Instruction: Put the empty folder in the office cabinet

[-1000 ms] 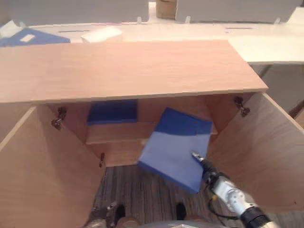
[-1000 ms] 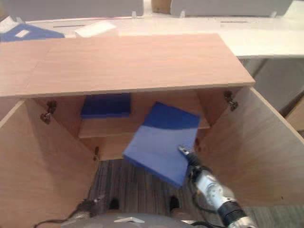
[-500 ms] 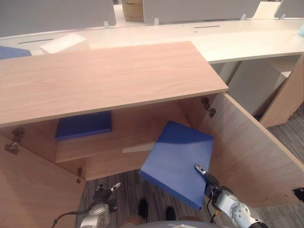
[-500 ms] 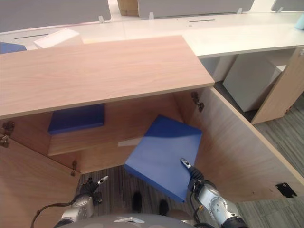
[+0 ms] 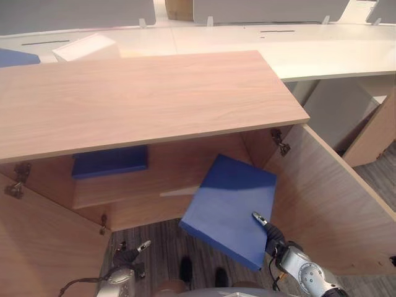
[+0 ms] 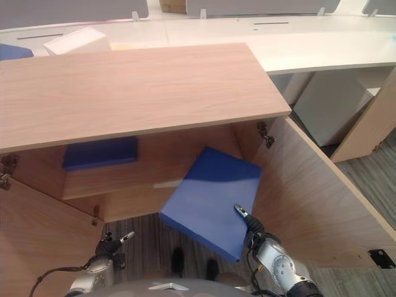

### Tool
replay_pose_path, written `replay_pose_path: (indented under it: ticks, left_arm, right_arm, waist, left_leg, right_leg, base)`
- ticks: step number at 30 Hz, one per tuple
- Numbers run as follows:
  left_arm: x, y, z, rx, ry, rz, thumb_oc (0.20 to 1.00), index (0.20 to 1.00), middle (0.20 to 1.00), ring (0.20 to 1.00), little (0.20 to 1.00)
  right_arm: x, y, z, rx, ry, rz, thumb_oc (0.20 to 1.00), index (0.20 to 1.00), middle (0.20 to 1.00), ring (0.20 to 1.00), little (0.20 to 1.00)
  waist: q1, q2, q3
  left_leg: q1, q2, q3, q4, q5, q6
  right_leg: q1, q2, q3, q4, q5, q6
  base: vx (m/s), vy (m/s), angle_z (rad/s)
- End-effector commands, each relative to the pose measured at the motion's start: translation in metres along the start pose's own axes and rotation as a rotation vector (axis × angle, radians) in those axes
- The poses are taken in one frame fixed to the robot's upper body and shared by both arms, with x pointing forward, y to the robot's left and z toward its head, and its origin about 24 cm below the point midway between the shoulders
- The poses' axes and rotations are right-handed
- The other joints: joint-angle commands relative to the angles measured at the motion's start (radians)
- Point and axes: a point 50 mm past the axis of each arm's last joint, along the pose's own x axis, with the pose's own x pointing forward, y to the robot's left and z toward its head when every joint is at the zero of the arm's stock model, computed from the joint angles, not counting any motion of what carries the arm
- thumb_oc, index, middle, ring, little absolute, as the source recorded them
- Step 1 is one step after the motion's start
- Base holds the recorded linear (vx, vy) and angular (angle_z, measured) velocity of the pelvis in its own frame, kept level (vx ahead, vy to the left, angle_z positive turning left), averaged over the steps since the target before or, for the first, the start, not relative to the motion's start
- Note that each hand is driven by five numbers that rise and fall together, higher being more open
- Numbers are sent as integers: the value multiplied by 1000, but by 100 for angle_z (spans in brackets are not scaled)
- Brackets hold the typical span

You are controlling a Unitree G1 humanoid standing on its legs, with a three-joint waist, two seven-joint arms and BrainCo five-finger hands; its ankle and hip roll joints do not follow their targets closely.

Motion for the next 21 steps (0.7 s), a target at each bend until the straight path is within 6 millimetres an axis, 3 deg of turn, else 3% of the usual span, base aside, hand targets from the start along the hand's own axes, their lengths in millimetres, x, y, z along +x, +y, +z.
replay_pose_path:
  ticks: [1,4,5,8,11,12,13,14,15,21]
  left_arm:
    - [3,24,25,82,-78,29,1000,1000,1000,1000,1000]
    - [5,29,50,127,-142,17,1000,1000,1000,1000,1000]
    - [5,29,50,127,-142,17,1000,1000,1000,1000,1000]
    - [8,28,109,178,-278,-11,1000,1000,1000,1000,1000]
    - [7,20,136,201,-356,-39,1000,1000,1000,1000,1000]
    - [7,20,136,201,-356,-39,1000,1000,1000,1000,1000]
    - [5,17,147,219,-393,-52,1000,1000,1000,1000,1000]
    - [5,17,147,219,-393,-52,1000,1000,1000,1000,1000]
    - [1,13,158,226,-429,-71,1000,1000,1000,1000,1000]
    - [-11,6,179,254,-507,-116,1000,1000,1000,1000,1000]
  right_arm:
    - [9,36,54,-88,-208,206,200,200,200,200,200]
    - [13,55,96,-163,-318,296,200,200,200,200,200]
    - [13,55,96,-163,-318,296,200,200,200,200,200]
    - [13,104,188,-256,-531,348,200,200,200,200,200]
    - [6,122,231,-290,-613,370,200,200,200,200,200]
    - [6,122,231,-290,-613,370,200,200,200,200,200]
    - [0,129,247,-312,-641,381,200,200,200,200,200]
    - [0,129,247,-312,-641,381,200,200,200,200,200]
    - [-5,136,260,-327,-660,400,200,200,200,200,200]
    - [-13,150,277,-302,-673,420,200,200,200,200,200]
  waist:
    - [47,-32,21]
    - [84,-52,72]
    - [84,-52,72]
    - [128,-67,165]
    - [154,-62,210]
    - [154,-62,210]
    - [165,-58,229]
    - [165,-58,229]
    - [175,-53,251]
    - [196,-26,308]
  left_leg:
    - [64,12,28,3,-96,9]
    - [3,19,22,24,-92,11]
    - [3,19,22,24,-92,11]
    - [-104,30,16,41,-75,4]
    - [-153,33,11,34,-60,-4]
    - [-153,33,11,34,-60,-4]
    - [-172,33,8,30,-53,-7]
    - [-172,33,8,30,-53,-7]
    - [-194,37,-3,32,-46,-13]
    - [-236,31,-20,18,-18,-20]
  right_leg:
    - [-75,-85,42,-4,117,114]
    - [-121,-90,35,3,133,123]
    - [-121,-90,35,3,133,123]
    - [-195,-91,21,-4,149,123]
    - [-236,-89,3,-4,148,123]
    - [-236,-89,3,-4,148,123]
    - [-253,-90,-7,-4,148,123]
    - [-253,-90,-7,-4,148,123]
    - [-270,-93,-15,-4,148,123]
    - [-299,-95,-43,-4,145,122]
  base:
    - [21,-68,-1]
    - [-78,-113,4]
    - [-219,-133,6]
    - [-309,-136,21]
    - [-180,-46,36]
    - [-155,-25,27]
    - [-62,-7,4]
    - [-111,-13,19]
    - [-49,-6,15]
    - [-55,-8,18]
